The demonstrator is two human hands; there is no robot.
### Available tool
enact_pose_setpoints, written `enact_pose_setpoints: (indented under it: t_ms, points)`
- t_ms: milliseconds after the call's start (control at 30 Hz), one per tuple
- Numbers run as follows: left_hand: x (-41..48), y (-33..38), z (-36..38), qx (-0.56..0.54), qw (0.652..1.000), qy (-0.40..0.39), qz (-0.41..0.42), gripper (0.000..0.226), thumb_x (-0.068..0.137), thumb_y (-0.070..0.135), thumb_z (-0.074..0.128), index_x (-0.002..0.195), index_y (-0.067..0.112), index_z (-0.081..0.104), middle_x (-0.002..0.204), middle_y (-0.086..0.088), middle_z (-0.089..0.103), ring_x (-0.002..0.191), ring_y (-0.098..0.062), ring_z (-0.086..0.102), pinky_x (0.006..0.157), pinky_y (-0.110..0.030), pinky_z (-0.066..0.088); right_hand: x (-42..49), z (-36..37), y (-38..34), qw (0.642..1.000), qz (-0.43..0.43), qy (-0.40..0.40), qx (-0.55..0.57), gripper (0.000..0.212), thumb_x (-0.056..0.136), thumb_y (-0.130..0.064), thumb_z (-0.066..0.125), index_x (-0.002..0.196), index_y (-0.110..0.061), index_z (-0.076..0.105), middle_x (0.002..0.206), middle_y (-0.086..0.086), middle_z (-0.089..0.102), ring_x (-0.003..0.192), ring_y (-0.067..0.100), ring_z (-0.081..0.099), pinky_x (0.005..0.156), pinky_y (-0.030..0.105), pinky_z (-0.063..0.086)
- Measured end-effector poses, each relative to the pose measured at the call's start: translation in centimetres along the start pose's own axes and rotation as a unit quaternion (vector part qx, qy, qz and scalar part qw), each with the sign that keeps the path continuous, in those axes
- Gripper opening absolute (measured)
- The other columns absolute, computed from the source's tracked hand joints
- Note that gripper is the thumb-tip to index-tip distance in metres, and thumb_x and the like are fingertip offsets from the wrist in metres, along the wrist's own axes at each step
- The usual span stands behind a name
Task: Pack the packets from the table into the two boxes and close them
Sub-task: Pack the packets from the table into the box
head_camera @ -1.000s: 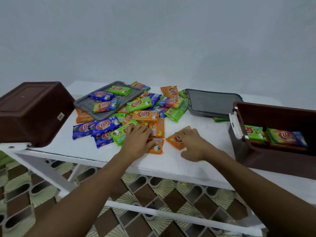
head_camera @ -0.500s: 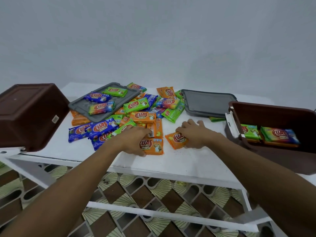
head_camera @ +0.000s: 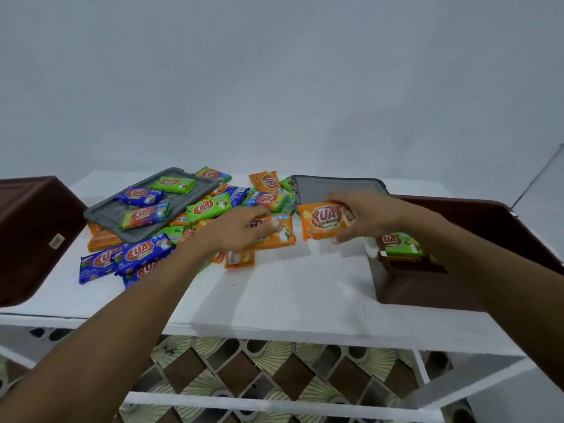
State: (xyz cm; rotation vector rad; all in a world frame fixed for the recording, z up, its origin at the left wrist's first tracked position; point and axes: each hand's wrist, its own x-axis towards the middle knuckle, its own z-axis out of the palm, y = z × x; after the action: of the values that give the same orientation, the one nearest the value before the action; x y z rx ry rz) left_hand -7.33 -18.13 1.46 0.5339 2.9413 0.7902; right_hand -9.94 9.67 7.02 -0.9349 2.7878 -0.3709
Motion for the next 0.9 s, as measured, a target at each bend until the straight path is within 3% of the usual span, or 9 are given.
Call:
enact_pose_setpoints:
  t_ms: [67, 167, 300, 400, 500, 600, 700, 767, 900]
  points:
    - [2.0, 2.1, 0.3, -0.040, 0.998, 0.018, 0.040, 0.027, 0.098, 0.048, 0.045, 0.090, 0.024, 0.056, 0.074, 0.008, 0.055, 0.067, -0.005, 0.053, 0.064, -0.030, 0.043, -2.2, -1.5, 1.8, 0.997, 0.021, 0.005, 0.077, 0.053, 0.079, -0.036, 0.078, 0.123, -0.023, 0.051, 0.107, -0.007, 0.060, 0.090, 0.009, 0.059, 0.068, 0.010, 0.043]
    - [5.0, 5.6, 0.4, -0.065, 0.993, 0.044, 0.087, 0.027, 0.098, 0.040, 0.051, 0.091, 0.015, 0.058, 0.074, 0.002, 0.056, 0.063, -0.001, 0.049, 0.060, -0.022, 0.037, -5.4, -3.2, 5.5, 0.980, 0.063, 0.019, 0.186, 0.043, 0.082, -0.034, 0.075, 0.118, -0.025, 0.053, 0.104, -0.008, 0.065, 0.081, 0.002, 0.064, 0.062, 0.010, 0.047]
    - [8.5, 10.2, 0.7, -0.083, 0.988, 0.036, 0.123, 0.024, 0.097, 0.039, 0.053, 0.098, 0.016, 0.060, 0.086, 0.001, 0.067, 0.076, -0.013, 0.062, 0.067, -0.030, 0.046, -9.0, -4.6, 12.2, 0.963, 0.116, 0.058, 0.235, 0.019, 0.086, -0.031, 0.070, 0.101, -0.024, 0.060, 0.093, 0.000, 0.071, 0.081, 0.018, 0.071, 0.066, 0.030, 0.055]
    - [10.8, 14.0, 1.6, -0.097, 0.984, 0.014, 0.152, 0.021, 0.098, 0.033, 0.054, 0.111, 0.019, 0.060, 0.089, 0.007, 0.069, 0.079, -0.010, 0.065, 0.070, -0.028, 0.050, -11.6, -4.7, 16.7, 0.973, 0.133, 0.032, 0.186, 0.010, 0.089, -0.022, 0.068, 0.096, -0.018, 0.062, 0.091, 0.004, 0.072, 0.084, 0.025, 0.070, 0.072, 0.035, 0.054]
    - [13.2, 17.6, 2.4, -0.096, 0.983, -0.042, 0.153, 0.022, 0.099, 0.031, 0.052, 0.118, 0.021, 0.055, 0.097, 0.007, 0.070, 0.085, -0.009, 0.067, 0.073, -0.027, 0.053, -13.1, -4.5, 19.5, 0.974, 0.149, -0.027, 0.166, 0.012, 0.088, -0.019, 0.070, 0.098, -0.020, 0.064, 0.096, -0.002, 0.072, 0.085, 0.017, 0.070, 0.077, 0.035, 0.056]
    - [15.7, 21.2, 4.5, -0.049, 0.976, -0.152, 0.151, 0.022, 0.099, 0.031, 0.053, 0.116, 0.017, 0.056, 0.103, 0.001, 0.071, 0.091, -0.013, 0.067, 0.077, -0.032, 0.054, -13.5, -4.0, 21.2, 0.984, 0.125, -0.086, 0.091, 0.025, 0.088, -0.021, 0.070, 0.109, -0.029, 0.060, 0.102, -0.010, 0.067, 0.091, 0.008, 0.064, 0.078, 0.029, 0.055]
    - [17.2, 22.6, 8.1, 0.022, 0.957, -0.251, 0.148, 0.011, 0.097, 0.029, 0.057, 0.101, 0.019, 0.059, 0.084, 0.004, 0.069, 0.074, -0.014, 0.062, 0.067, -0.033, 0.048, -12.9, -2.9, 22.0, 0.986, 0.091, -0.136, 0.033, 0.032, 0.086, -0.020, 0.070, 0.113, -0.031, 0.057, 0.106, -0.009, 0.063, 0.094, 0.009, 0.060, 0.081, 0.029, 0.051]
    - [17.7, 22.7, 11.1, 0.075, 0.944, -0.291, 0.138, 0.006, 0.095, 0.029, 0.060, 0.094, 0.023, 0.058, 0.074, 0.007, 0.062, 0.067, -0.012, 0.056, 0.064, -0.030, 0.041, -12.7, -2.0, 22.6, 0.981, 0.082, -0.175, 0.004, 0.034, 0.085, -0.019, 0.071, 0.115, -0.031, 0.059, 0.105, -0.012, 0.060, 0.094, 0.011, 0.058, 0.084, 0.030, 0.050]
    - [17.5, 22.1, 14.2, 0.152, 0.929, -0.321, 0.101, 0.015, 0.093, 0.028, 0.064, 0.103, 0.017, 0.065, 0.087, 0.003, 0.063, 0.079, -0.015, 0.056, 0.068, -0.027, 0.039, -12.1, -0.8, 22.8, 0.974, 0.066, -0.211, -0.043, 0.037, 0.086, -0.016, 0.068, 0.122, -0.026, 0.064, 0.103, -0.012, 0.063, 0.091, 0.010, 0.056, 0.085, 0.027, 0.047]
